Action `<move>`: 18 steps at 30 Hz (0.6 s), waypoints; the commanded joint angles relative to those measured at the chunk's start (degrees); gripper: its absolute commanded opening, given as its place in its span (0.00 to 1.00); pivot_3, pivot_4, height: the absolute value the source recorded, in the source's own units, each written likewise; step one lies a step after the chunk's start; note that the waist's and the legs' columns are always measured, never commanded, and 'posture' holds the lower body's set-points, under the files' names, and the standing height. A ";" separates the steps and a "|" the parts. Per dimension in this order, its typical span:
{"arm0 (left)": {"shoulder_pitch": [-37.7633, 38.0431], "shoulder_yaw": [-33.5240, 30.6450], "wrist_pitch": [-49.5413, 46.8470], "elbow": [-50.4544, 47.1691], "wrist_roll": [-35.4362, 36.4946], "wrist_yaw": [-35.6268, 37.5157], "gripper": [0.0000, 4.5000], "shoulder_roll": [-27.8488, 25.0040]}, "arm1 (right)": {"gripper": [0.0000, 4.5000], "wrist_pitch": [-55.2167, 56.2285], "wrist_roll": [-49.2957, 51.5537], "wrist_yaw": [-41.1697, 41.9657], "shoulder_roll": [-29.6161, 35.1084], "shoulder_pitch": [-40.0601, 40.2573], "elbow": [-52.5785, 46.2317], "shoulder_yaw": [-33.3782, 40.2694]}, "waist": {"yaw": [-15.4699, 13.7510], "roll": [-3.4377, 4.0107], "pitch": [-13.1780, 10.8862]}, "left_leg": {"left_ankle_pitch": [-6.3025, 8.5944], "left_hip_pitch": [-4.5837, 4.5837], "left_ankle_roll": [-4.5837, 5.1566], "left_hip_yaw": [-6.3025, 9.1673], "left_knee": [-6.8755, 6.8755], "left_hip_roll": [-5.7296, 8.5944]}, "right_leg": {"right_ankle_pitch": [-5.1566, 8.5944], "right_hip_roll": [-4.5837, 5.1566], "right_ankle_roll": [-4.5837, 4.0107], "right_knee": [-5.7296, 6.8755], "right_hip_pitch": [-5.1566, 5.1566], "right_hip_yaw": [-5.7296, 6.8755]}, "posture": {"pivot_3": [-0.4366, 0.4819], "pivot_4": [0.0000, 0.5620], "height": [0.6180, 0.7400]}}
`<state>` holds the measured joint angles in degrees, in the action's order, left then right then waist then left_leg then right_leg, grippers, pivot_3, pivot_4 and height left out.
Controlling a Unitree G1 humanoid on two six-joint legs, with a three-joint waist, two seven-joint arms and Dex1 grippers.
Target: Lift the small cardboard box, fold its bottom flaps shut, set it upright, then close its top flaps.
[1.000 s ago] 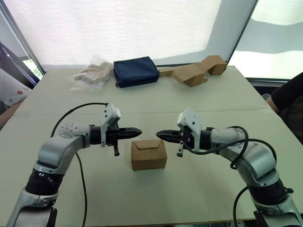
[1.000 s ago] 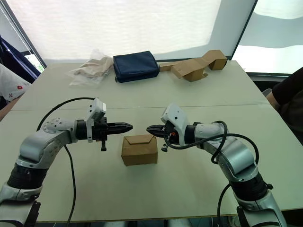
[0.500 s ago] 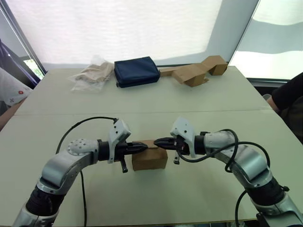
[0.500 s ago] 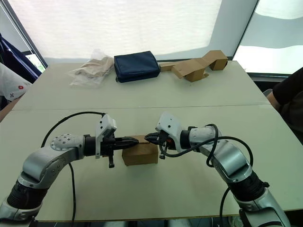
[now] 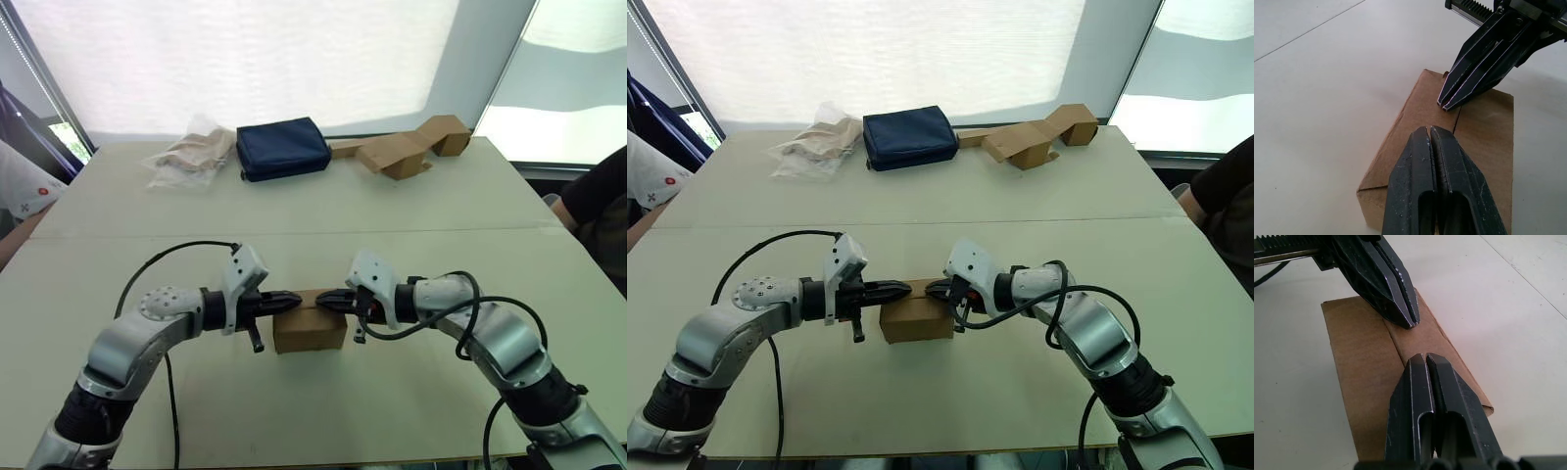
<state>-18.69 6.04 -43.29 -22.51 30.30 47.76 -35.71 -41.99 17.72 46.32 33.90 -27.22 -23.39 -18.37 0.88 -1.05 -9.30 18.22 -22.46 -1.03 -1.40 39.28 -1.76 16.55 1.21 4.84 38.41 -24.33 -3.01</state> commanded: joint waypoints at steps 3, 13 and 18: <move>0.25 -0.15 1.12 -0.52 -0.36 0.56 0.01 -0.26 | 0.00 0.84 -0.42 0.11 -0.47 -0.15 -0.42 0.09 | 0.07 0.00 0.00 | 0.00 0.00 0.00 0.00 0.00 0.00 | 0.00 -0.01 0.00 0.00 0.00 0.00 | 0.48 0.27 1.00; 0.22 -4.64 0.56 -0.64 2.73 -1.27 0.01 2.37 | 0.00 0.97 1.91 -0.13 -1.46 0.06 -0.03 3.65 | -0.01 0.00 0.00 | 0.00 0.00 0.00 0.00 0.00 -0.01 | 0.00 0.00 0.00 0.00 0.00 0.00 | 0.48 0.27 1.00; -0.12 -10.41 0.68 -2.19 2.67 -7.48 0.01 3.59 | 0.00 7.84 4.90 -5.24 -7.93 0.51 0.70 12.82 | 0.05 0.00 0.00 | 0.00 0.00 0.00 0.00 0.00 -0.01 | 0.00 0.01 0.00 0.01 0.00 0.00 | 0.48 0.27 1.00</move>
<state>-18.48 -1.46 -43.16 -22.13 34.26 43.72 -30.72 -38.87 20.00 43.93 28.90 -26.50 -21.91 -11.84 0.93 -1.05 -9.30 18.22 -22.46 -1.03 -1.39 39.28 -1.77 16.55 1.22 4.85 38.42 -24.34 -3.01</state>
